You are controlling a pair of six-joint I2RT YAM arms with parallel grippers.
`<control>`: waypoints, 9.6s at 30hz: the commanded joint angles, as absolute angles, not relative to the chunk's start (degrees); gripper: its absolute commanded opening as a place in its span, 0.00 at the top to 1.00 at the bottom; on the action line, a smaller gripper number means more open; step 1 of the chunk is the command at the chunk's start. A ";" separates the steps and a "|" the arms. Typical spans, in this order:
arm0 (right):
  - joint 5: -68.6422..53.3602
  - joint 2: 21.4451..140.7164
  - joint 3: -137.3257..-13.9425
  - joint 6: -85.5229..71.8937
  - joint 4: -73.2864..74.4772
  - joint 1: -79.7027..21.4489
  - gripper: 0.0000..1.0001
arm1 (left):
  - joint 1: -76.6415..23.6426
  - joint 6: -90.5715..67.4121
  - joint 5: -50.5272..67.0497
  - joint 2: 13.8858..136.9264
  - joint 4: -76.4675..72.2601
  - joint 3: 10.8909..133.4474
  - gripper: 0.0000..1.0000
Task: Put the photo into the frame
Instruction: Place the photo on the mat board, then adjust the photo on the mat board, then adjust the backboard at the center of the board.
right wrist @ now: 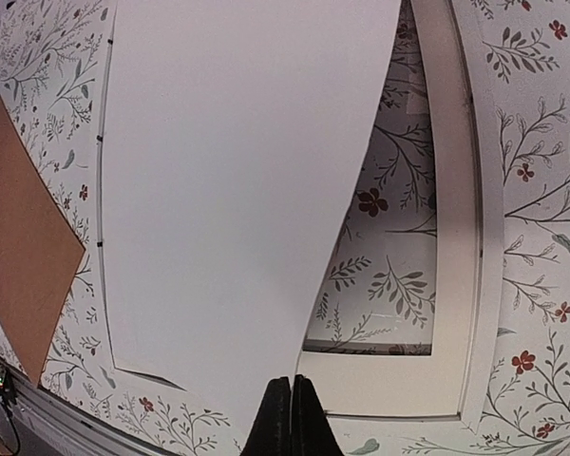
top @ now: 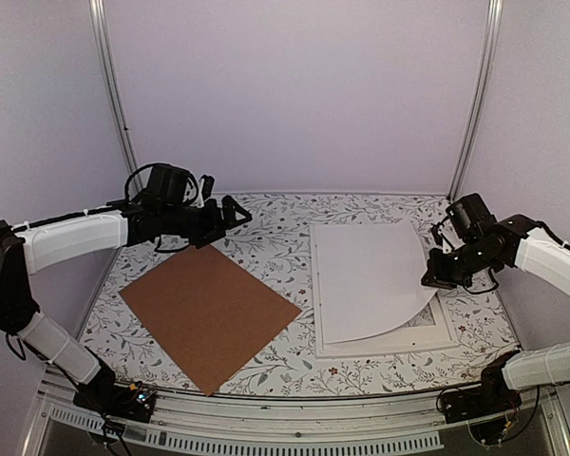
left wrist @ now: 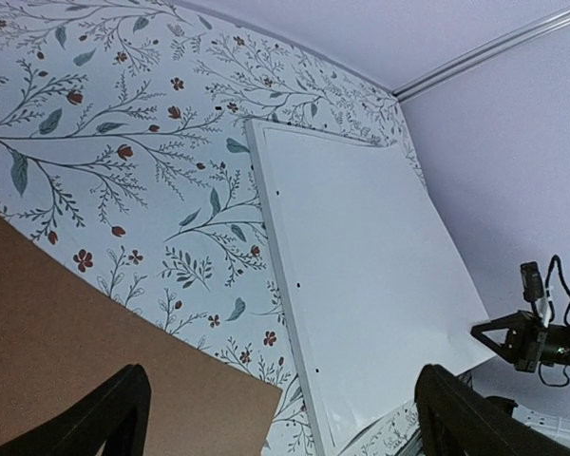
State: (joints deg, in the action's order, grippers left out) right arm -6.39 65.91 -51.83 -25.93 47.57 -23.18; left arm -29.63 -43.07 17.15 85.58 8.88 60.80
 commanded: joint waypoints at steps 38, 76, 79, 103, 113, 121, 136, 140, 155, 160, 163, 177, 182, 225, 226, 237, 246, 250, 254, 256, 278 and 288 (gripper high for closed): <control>-4.92 65.80 -45.44 -29.19 43.26 -24.39 1.00 | -30.59 -41.95 17.49 87.00 9.08 61.52 0.00; -0.26 69.11 -45.48 -31.29 44.95 -26.06 0.47 | -30.62 -41.90 18.03 86.86 9.37 61.02 0.00; 1.78 69.58 -45.53 -31.34 45.02 -26.04 0.44 | -30.63 -41.68 17.85 86.82 9.55 60.95 0.00; 5.40 72.25 -48.78 -30.86 45.30 -26.02 0.20 | -30.59 -41.17 17.82 86.75 9.67 60.13 0.00; 9.96 70.90 -51.41 -30.17 46.98 -25.74 0.01 | -30.60 -40.55 17.31 86.90 9.74 59.55 0.00; 8.83 78.62 -53.04 -25.69 40.40 -21.71 0.01 | -30.67 -40.39 17.27 86.34 9.41 57.99 0.00; -0.32 88.44 -50.28 -19.15 29.20 -10.68 0.01 | -38.14 -40.24 11.00 86.75 9.85 53.31 0.00; -4.45 89.56 -48.61 -18.17 26.63 -9.22 0.04 | -38.71 -39.87 8.37 85.97 11.53 51.28 0.00; -4.65 93.92 -47.90 -16.82 24.92 -8.99 0.22 | -38.58 -39.29 0.18 81.13 17.95 46.38 0.00; -3.85 94.46 -47.64 -16.45 24.92 -9.02 0.27 | -38.61 -38.55 0.17 81.55 18.55 47.02 0.00; -3.50 94.14 -47.85 -16.31 24.98 -8.97 0.30 | -38.58 -38.27 -1.50 81.65 19.26 47.09 0.00; -1.55 94.15 -51.59 -15.57 26.81 -8.81 0.36 | -38.54 -37.90 -3.51 81.37 20.60 46.98 0.00; -0.31 93.68 -52.82 -15.30 27.90 -8.32 0.36 | -38.22 -37.84 -5.83 81.01 22.11 46.86 0.00; -18.04 135.32 -106.95 -16.29 26.64 -51.94 0.06 | -16.53 -57.49 2.67 62.67 37.58 25.88 0.00; -18.35 135.91 -107.07 -16.43 26.30 -51.99 0.06 | -16.55 -57.57 2.55 63.61 37.47 25.81 0.00; -21.11 136.92 -104.19 -19.33 26.26 -51.93 0.12 | -16.59 -57.37 9.87 66.20 21.49 20.50 0.03; -23.89 130.75 -92.96 -25.87 19.52 -51.94 0.18 | -16.16 -51.69 9.22 62.06 15.46 23.61 0.10; -24.39 129.11 -89.18 -28.79 17.01 -51.94 0.19 | -14.84 -50.65 9.59 61.70 14.31 24.55 0.12; -23.66 126.92 -85.56 -31.29 14.93 -52.08 0.19 | -12.70 -49.81 11.03 64.85 14.23 25.08 0.11; -22.73 125.30 -84.05 -32.74 14.18 -52.03 0.17 | -11.73 -48.59 10.84 67.67 15.17 26.08 0.11; -16.13 129.65 -97.80 -26.72 23.74 -49.66 0.07 | -11.24 -49.70 3.80 65.31 24.16 23.29 0.06; -21.98 134.20 -101.77 -26.40 26.36 -49.79 0.09 | -11.24 -47.93 9.00 72.63 13.47 22.79 0.10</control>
State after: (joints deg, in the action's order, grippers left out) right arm -18.79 131.66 -100.09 -26.85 23.97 -49.78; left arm -11.70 -49.01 4.84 68.01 16.62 24.91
